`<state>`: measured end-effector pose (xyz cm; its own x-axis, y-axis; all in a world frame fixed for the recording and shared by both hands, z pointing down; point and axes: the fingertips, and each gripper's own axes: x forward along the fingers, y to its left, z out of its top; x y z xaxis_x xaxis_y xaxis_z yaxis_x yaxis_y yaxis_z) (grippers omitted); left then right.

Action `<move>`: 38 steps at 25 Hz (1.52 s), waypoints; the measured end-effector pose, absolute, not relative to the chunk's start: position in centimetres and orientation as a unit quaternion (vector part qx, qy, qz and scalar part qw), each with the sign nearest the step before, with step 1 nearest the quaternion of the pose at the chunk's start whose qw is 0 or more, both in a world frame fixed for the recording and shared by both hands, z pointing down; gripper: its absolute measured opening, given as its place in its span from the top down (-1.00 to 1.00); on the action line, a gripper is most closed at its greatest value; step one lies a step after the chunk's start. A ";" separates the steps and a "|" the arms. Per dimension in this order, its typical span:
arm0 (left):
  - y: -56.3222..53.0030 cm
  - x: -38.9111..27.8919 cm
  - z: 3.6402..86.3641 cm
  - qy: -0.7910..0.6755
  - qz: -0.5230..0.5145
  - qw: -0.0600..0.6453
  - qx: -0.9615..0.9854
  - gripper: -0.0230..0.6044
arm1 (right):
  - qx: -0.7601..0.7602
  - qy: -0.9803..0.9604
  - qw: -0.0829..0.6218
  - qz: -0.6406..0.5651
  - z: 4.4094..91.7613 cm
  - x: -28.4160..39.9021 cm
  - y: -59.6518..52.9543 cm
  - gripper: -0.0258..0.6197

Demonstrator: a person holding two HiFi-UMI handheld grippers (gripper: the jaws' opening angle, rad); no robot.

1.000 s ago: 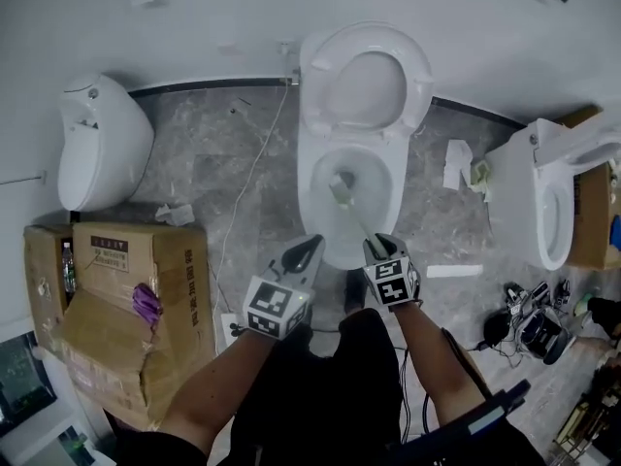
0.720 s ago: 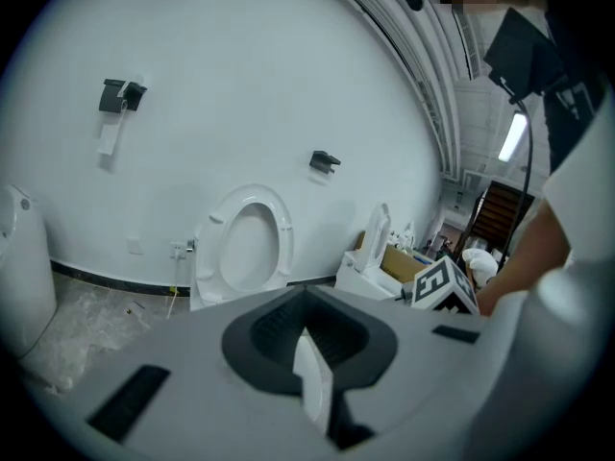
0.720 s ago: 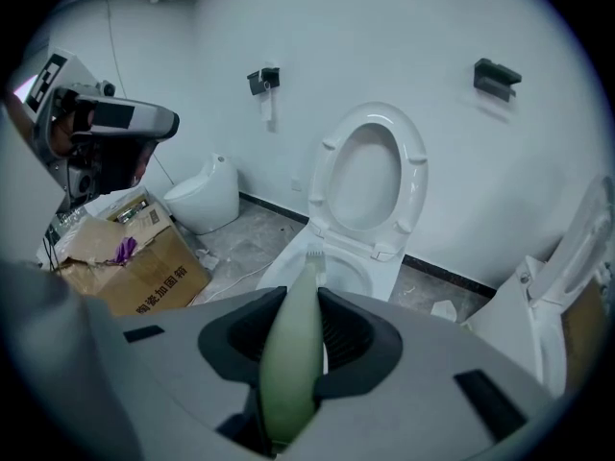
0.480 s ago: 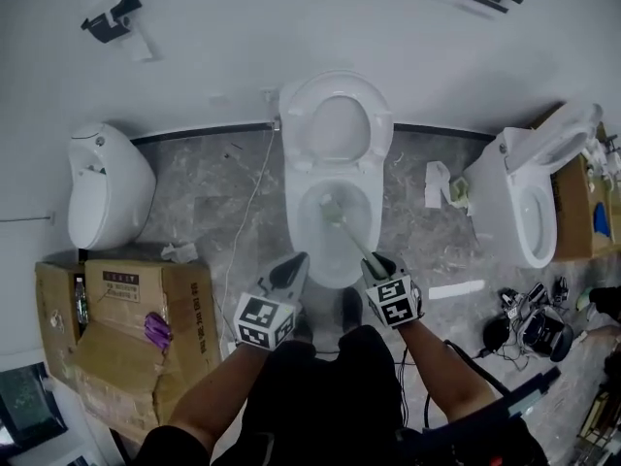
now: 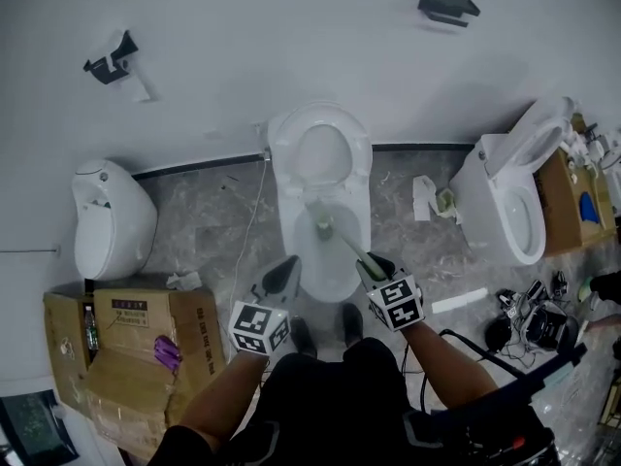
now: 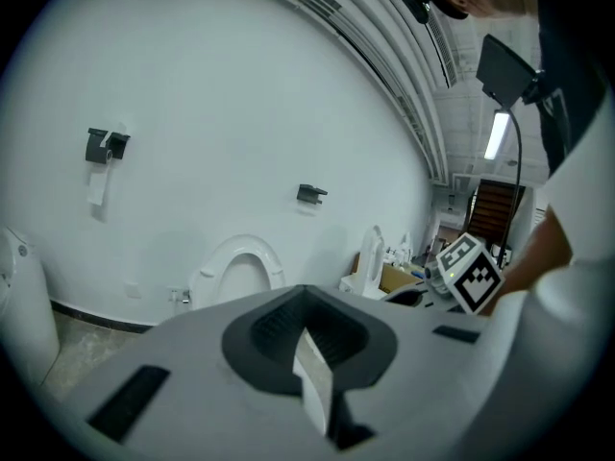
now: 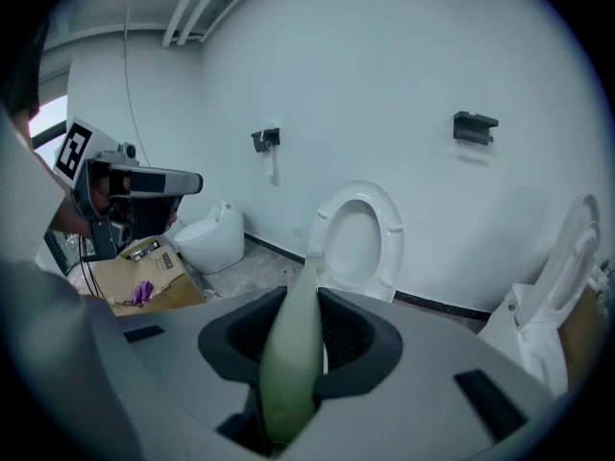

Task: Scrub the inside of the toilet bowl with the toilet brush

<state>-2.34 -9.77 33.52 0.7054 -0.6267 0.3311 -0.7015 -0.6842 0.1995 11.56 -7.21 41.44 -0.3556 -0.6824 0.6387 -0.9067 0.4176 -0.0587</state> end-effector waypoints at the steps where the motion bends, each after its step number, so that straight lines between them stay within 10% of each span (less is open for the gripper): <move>1: -9.9 -2.4 33.0 -0.368 0.115 0.159 0.909 0.90 | 0.502 -0.798 0.262 0.206 40.7 11.6 -7.3 0.59; 38: -10.5 -3.6 22.1 -0.422 0.039 0.110 0.899 0.90 | 0.549 -0.810 0.148 0.140 26.6 15.3 -6.8 0.59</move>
